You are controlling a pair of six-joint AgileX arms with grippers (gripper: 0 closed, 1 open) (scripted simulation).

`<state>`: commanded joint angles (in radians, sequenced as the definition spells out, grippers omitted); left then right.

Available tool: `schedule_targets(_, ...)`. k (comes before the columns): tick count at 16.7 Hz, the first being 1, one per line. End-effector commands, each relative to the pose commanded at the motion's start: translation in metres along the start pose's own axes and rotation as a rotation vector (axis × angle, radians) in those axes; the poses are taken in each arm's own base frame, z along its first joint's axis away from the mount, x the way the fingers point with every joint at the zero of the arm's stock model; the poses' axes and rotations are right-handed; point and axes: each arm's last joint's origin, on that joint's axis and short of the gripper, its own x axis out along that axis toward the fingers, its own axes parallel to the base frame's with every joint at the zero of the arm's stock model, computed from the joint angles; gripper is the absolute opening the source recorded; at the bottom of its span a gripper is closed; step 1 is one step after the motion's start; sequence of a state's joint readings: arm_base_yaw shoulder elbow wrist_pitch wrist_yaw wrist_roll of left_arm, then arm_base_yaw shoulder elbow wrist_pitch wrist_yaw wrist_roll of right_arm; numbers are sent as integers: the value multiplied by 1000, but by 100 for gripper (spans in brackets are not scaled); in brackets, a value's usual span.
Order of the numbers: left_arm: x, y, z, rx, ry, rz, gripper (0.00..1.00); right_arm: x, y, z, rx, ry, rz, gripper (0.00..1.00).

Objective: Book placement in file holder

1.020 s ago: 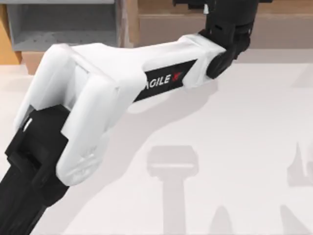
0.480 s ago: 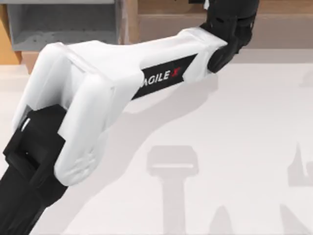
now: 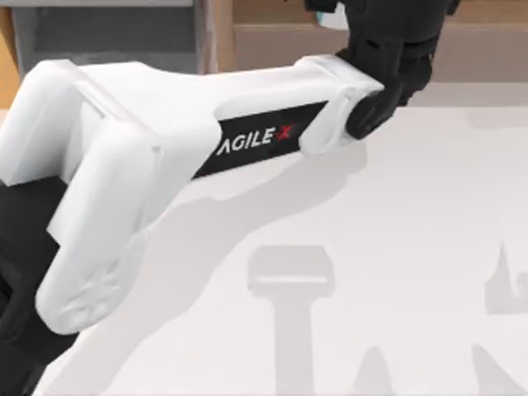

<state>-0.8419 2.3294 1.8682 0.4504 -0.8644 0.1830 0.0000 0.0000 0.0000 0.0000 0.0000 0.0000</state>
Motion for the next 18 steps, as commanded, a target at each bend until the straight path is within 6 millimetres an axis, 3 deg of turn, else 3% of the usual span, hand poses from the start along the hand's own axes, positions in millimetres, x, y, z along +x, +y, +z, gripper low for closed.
schedule_targets(5,-58,23,-3,263,63,52,0,0,0,0,0,0,0,100)
schedule_targets(10,-107,63,-34,559,133,58,0,0,0,0,0,0,0,100)
schedule_targets(14,-125,106,-77,814,202,32,0,0,0,0,0,0,0,100)
schedule_targets(18,-121,157,-111,1026,270,-13,0,0,0,0,0,0,0,100)
